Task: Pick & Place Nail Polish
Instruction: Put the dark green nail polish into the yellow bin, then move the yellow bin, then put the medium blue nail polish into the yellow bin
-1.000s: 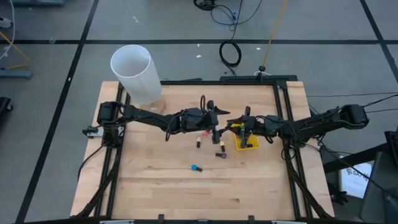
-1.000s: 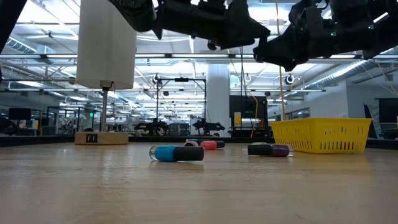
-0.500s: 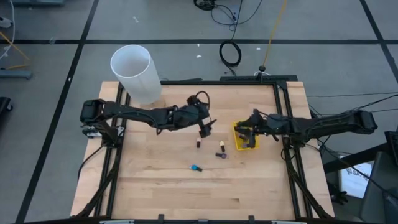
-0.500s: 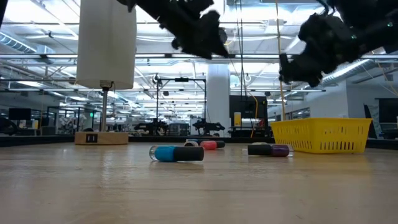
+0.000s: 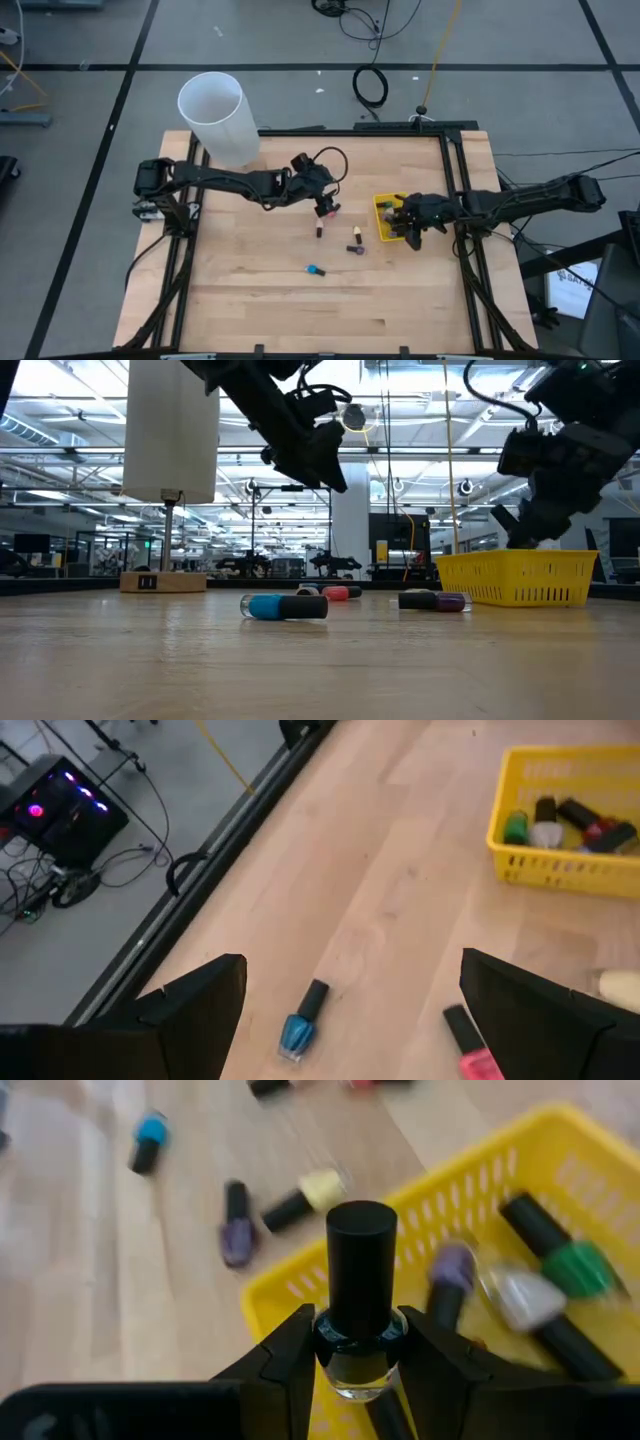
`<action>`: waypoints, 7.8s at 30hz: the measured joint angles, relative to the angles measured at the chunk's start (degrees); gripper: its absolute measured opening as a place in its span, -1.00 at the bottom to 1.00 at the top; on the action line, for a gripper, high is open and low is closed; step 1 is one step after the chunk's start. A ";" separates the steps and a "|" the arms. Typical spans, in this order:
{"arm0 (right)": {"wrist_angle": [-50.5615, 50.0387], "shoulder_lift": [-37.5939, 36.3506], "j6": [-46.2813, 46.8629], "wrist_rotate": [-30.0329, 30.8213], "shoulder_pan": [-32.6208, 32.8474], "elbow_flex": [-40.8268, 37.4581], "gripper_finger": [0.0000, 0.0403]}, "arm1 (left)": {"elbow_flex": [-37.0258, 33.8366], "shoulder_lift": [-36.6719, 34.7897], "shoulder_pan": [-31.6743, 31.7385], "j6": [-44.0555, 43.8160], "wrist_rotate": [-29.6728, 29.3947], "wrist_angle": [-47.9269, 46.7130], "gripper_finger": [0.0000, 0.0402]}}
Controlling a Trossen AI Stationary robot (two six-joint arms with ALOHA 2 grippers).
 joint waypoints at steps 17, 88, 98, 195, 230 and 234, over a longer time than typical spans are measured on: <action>-7.99 0.67 5.19 -0.28 -0.20 0.00 -0.46 | 0.00 -0.02 1.14 -1.57 0.85 0.41 0.80; -29.24 -0.16 15.11 -2.08 2.01 9.05 -0.75 | -0.04 -0.02 2.08 -2.88 0.92 -8.25 0.80; -28.41 -4.99 12.22 -3.08 1.99 9.05 -0.75 | -0.04 8.26 8.03 3.02 8.62 -5.36 0.80; 47.22 -10.17 -20.77 -1.27 8.04 -7.67 -0.75 | 12.82 21.17 -18.87 3.52 33.34 -21.21 -0.81; 32.94 -9.82 -27.84 18.84 7.22 -10.40 -0.75 | 12.44 12.95 -5.76 19.27 36.15 34.39 -0.81; 38.38 -9.55 -27.93 20.80 6.28 -12.71 -0.72 | 12.50 13.87 -4.87 18.41 30.98 38.11 -0.81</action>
